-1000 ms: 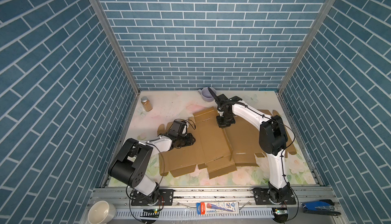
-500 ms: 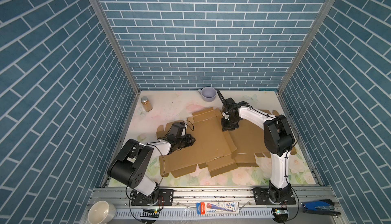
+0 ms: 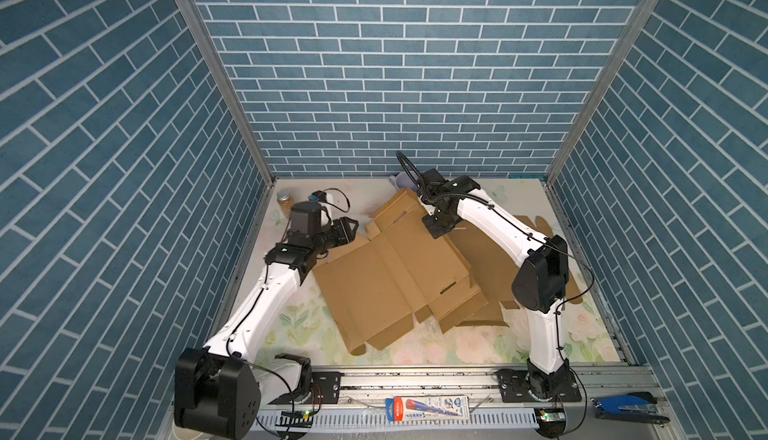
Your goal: Fold the paper box
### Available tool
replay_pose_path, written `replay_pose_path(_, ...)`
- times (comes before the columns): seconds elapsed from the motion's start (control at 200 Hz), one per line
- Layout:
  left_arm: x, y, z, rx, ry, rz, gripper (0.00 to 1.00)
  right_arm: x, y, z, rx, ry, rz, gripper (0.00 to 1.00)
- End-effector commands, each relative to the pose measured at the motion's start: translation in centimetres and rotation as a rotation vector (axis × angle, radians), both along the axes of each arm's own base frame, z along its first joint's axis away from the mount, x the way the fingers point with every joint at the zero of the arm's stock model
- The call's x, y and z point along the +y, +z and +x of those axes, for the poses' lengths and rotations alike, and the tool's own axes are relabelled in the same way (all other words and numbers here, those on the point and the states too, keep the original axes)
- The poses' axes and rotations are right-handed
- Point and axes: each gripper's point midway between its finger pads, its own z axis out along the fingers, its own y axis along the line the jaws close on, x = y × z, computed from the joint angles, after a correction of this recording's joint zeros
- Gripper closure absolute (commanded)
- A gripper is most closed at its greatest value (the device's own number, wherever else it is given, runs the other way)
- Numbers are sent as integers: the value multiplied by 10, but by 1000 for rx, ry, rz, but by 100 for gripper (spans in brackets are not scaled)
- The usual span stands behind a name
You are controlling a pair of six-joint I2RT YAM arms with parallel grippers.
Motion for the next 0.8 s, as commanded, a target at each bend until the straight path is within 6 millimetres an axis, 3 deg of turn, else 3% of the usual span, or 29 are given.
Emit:
replay_pose_path(0.0, 11, -5, 1, 59, -1, -10, 46, 1, 31, 9, -133, 175, -210, 100)
replay_pose_path(0.14, 25, 5, 21, 43, 50, -125, 45, 28, 52, 15, -254, 287, -298, 100)
replay_pose_path(0.33, 47, 2, 31, 27, 127, -159, 44, 63, 23, 20, -397, 480, -537, 100)
replay_pose_path(0.39, 55, -4, 33, 33, 157, -176, 43, 73, 30, 21, -441, 466, -525, 100)
replay_pose_path(0.41, 57, -5, 34, 36, 166, -183, 43, 78, 18, 23, -437, 471, -539, 100)
replay_pose_path(0.555, 72, -19, 35, 55, 216, -204, 42, 105, 20, 15, -515, 497, -498, 100)
replay_pose_path(0.575, 72, -19, 35, 54, 218, -206, 42, 104, 36, 13, -542, 490, -478, 100)
replay_pose_path(0.795, 76, -15, 36, 33, 227, -209, 42, 117, 71, 11, -631, 501, -444, 100)
